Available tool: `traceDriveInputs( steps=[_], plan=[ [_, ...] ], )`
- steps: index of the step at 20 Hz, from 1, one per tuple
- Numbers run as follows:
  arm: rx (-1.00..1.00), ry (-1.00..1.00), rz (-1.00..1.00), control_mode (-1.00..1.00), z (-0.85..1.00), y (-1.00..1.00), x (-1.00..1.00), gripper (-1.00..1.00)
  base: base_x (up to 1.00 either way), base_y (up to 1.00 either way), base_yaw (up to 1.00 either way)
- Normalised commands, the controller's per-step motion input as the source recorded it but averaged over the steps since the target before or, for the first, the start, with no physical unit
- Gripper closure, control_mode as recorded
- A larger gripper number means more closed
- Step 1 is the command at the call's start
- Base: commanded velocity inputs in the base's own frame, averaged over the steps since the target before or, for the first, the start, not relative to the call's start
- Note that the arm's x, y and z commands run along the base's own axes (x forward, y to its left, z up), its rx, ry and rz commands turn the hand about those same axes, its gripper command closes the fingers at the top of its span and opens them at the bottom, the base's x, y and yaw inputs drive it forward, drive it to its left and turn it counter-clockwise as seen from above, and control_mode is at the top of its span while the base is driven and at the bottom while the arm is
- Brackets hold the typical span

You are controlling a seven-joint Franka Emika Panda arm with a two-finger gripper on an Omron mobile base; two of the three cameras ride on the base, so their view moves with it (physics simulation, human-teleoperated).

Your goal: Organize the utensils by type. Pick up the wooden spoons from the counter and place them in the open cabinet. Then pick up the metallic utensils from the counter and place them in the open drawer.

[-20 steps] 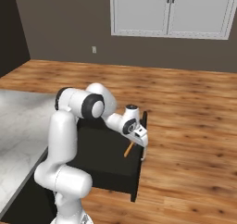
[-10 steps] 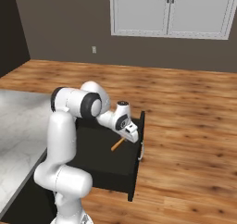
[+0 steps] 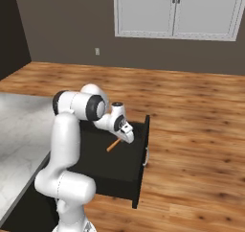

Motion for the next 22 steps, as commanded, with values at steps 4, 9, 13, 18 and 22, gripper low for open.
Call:
traceDriveInputs(
  steps=[4, 9, 13, 18, 22],
  plan=[
    [0.14, 0.06, 0.01, -1.0, -0.53, 0.18, 0.29, 1.0, 0.0, 0.0, 0.0],
    [0.13, 0.09, 0.01, -1.0, -0.5, 0.12, 0.2, 1.0, 0.0, 0.0, 0.0],
    [0.04, 0.18, 0.0, -1.0, -0.18, 0.11, 0.06, 1.0, 0.0, 0.0, 0.0],
    [0.0, 0.26, 0.0, -1.0, -0.13, 0.15, 0.0, 1.0, 0.0, 0.0, 0.0],
    [0.0, 0.24, 0.0, -1.0, -0.09, 0.16, 0.04, 1.0, 0.0, 0.0, 0.0]
  ],
)
